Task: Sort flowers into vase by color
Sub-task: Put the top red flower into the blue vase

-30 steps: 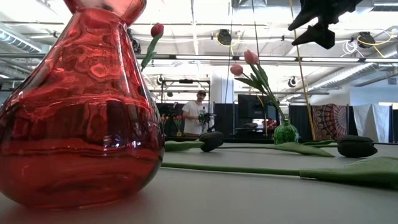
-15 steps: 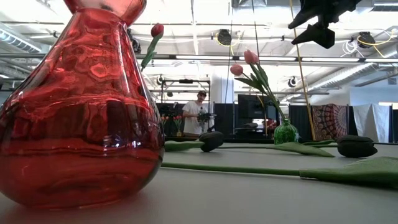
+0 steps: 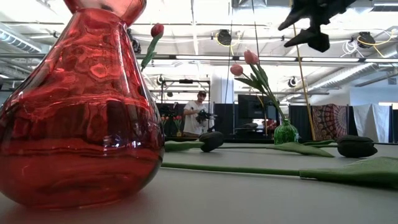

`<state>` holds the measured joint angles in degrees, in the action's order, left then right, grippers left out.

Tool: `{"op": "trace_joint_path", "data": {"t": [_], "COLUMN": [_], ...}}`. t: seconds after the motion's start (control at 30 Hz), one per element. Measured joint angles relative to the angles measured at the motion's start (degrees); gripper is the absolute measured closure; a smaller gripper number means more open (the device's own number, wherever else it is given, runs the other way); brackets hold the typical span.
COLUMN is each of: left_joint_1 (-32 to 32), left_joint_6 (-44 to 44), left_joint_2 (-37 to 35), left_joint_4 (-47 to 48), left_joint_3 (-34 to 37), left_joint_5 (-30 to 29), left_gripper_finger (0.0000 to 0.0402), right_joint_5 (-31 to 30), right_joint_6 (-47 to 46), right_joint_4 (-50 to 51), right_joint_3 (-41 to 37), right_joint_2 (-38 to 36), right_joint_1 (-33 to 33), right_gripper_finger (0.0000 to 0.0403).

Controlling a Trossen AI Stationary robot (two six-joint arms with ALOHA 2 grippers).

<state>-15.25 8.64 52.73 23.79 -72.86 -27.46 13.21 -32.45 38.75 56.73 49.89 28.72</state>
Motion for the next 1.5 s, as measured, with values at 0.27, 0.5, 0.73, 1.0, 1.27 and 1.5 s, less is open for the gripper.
{"op": "trace_joint_path", "data": {"t": [0.27, 0.5, 0.73, 1.0, 1.27, 1.5], "left_joint_1": [0.0, 0.0, -0.1, -0.1, -0.1, -0.1], "left_joint_6": [0.0, -3.1, -11.0, -12.5, -14.1, -15.6], "left_joint_2": [0.0, 0.0, 0.0, -1.4, -2.3, -2.3], "left_joint_4": [0.0, 1.3, 2.6, 3.9, 10.3, 11.5], "left_joint_3": [0.0, 0.0, 0.0, 0.0, 0.0, 0.0], "left_joint_5": [0.0, 0.0, 0.0, 0.0, 0.0, 0.1], "left_gripper_finger": [0.0292, 0.0292, 0.0292, 0.0292, 0.0292, 0.0292], "right_joint_5": [-3.0, -8.7, -20.8, -27.6, -27.5, -24.8], "right_joint_6": [-4.5, -11.2, -23.6, -36.3, -36.7, -35.9], "right_joint_4": [-6.8, -14.7, -23.2, -18.0, -0.3, 7.5], "right_joint_3": [0.0, 0.0, 0.0, 8.1, 30.0, 43.1], "right_joint_2": [6.9, 14.3, 21.8, 35.0, 51.1, 60.8], "right_joint_1": [-5.8, -11.7, -16.3, -19.3, -17.7, -15.9], "right_gripper_finger": [0.0177, 0.0177, 0.0177, 0.018, 0.0206, 0.0216]}}
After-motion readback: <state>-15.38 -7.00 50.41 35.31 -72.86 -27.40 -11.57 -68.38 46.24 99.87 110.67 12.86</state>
